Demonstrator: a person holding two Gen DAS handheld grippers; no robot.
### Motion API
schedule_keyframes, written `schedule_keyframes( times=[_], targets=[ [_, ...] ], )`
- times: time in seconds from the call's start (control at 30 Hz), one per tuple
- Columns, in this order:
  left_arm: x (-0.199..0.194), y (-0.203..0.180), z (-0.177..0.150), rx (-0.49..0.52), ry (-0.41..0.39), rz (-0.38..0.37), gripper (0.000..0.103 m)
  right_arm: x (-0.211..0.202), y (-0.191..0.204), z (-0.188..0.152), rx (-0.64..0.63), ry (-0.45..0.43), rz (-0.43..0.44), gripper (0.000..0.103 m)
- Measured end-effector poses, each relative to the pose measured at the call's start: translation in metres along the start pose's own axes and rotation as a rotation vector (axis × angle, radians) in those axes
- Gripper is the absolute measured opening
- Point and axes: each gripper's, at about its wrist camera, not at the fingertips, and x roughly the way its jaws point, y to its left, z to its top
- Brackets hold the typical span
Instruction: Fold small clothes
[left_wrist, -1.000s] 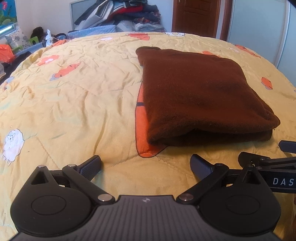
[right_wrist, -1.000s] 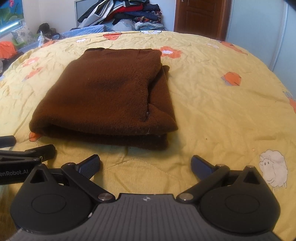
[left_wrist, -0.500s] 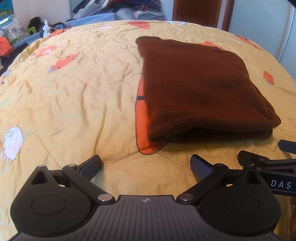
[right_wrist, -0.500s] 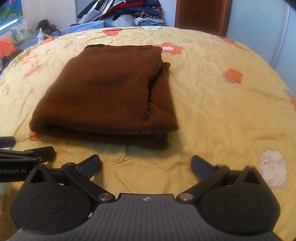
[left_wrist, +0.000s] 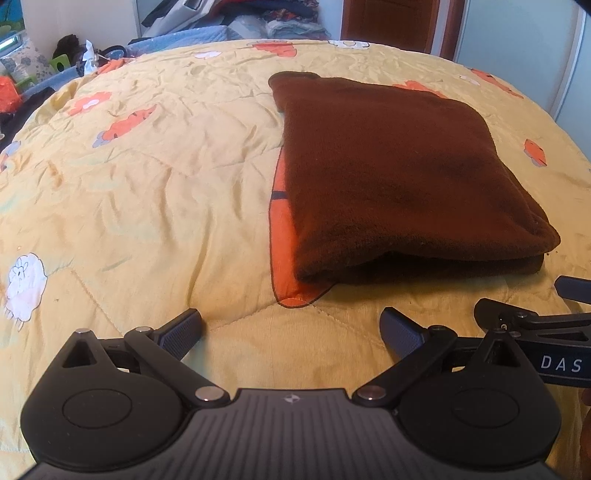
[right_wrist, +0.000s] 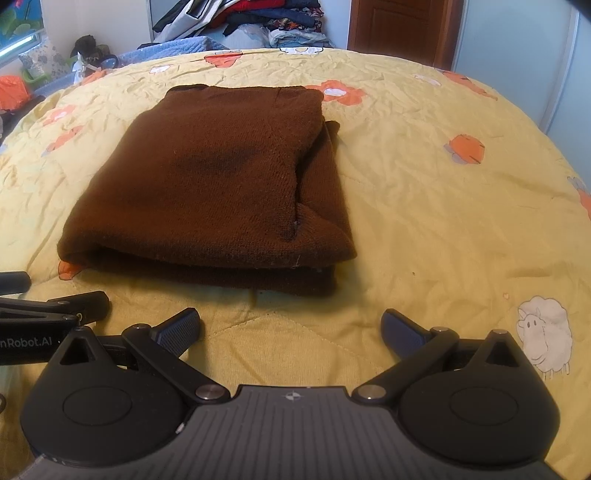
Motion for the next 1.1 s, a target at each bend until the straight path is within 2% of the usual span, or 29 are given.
schedule_keyframes(
  times=[1.1],
  targets=[
    [-0.0004,-0.0008,-0.0028,-0.009,-0.014,0.008,0.103,-0.0011,0.0001,-0.0012,0.000,-0.004,-0.001,0.103]
  ],
)
